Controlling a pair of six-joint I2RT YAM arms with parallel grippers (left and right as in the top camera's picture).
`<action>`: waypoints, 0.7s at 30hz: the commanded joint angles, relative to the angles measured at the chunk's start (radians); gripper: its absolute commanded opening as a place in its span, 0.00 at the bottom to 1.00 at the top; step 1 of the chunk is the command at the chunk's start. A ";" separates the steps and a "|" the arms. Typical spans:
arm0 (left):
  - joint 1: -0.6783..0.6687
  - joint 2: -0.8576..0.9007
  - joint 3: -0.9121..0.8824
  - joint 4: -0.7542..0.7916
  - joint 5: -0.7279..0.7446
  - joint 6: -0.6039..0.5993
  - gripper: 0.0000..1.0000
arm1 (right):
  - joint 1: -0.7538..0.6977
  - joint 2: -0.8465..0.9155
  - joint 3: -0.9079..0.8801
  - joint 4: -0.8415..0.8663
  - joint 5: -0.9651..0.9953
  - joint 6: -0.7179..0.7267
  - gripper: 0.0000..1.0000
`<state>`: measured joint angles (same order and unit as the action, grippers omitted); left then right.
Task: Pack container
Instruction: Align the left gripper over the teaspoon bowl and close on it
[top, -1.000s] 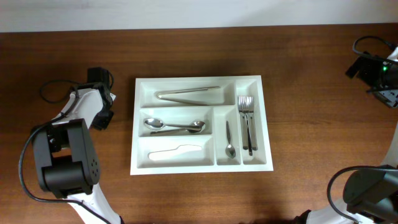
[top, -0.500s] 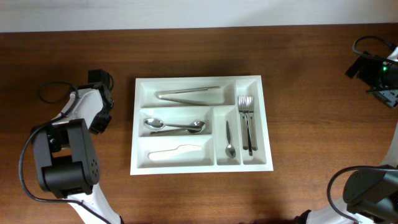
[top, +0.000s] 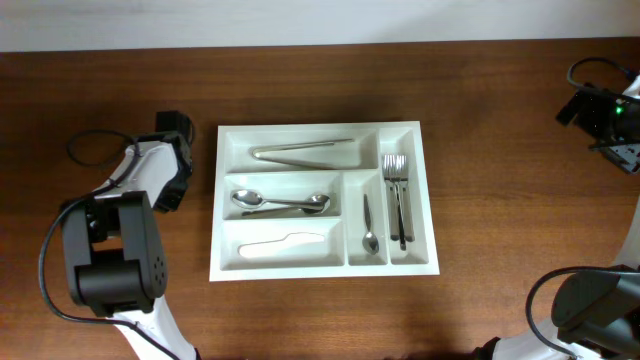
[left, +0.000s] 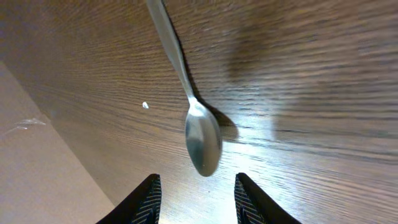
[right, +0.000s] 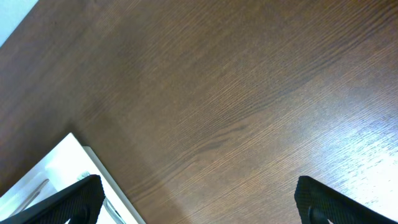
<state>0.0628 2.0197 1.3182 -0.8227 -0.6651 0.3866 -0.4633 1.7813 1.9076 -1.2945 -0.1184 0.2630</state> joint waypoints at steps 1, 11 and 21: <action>-0.003 0.011 -0.009 -0.002 -0.048 -0.074 0.41 | -0.003 -0.013 0.011 0.000 -0.002 0.008 0.99; -0.003 0.014 -0.067 0.024 -0.078 -0.111 0.41 | -0.003 -0.013 0.011 0.000 -0.002 0.008 0.99; -0.009 0.016 -0.091 0.049 -0.169 -0.185 0.40 | -0.003 -0.013 0.011 0.000 -0.002 0.008 0.99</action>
<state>0.0582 2.0205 1.2354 -0.7837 -0.7883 0.2382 -0.4633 1.7813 1.9076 -1.2942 -0.1184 0.2634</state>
